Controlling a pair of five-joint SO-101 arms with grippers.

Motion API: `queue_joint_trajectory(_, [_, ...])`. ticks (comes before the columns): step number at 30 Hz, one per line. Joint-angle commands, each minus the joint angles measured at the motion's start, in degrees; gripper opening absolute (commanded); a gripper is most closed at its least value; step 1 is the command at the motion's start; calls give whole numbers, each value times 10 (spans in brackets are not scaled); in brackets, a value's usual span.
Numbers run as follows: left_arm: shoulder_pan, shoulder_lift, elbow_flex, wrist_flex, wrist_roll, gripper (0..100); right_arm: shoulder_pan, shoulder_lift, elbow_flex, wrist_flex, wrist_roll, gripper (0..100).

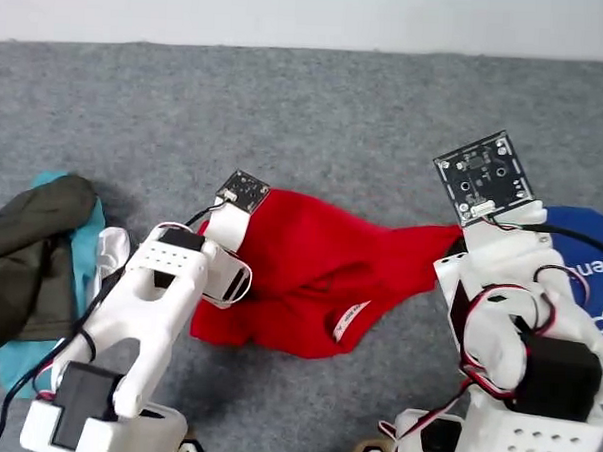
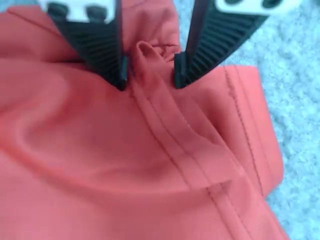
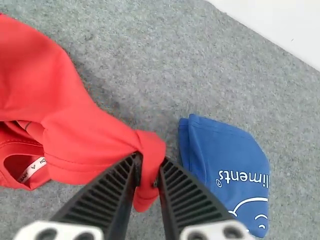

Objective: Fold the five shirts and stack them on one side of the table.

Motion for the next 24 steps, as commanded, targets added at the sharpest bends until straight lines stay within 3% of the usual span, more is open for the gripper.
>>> queue_joint_trajectory(1, [-1,4,-9,-2,6,109,2,-8,-3,2,-6,9])
queue_joint_trajectory(4, [-1,4,-9,-2,6,21,2,-8,-3,2,-6,9])
queue_joint_trajectory(8, [-1,4,-22,23,6,15,2,-8,-3,2,-6,9])
queue_joint_trajectory(18, [-2,-95,-241,256,2,15,2,-8,-3,2,-6,9])
queue_joint_trajectory(24, [-6,-200,-279,326,0,15,2,-9,-6,2,-6,9])
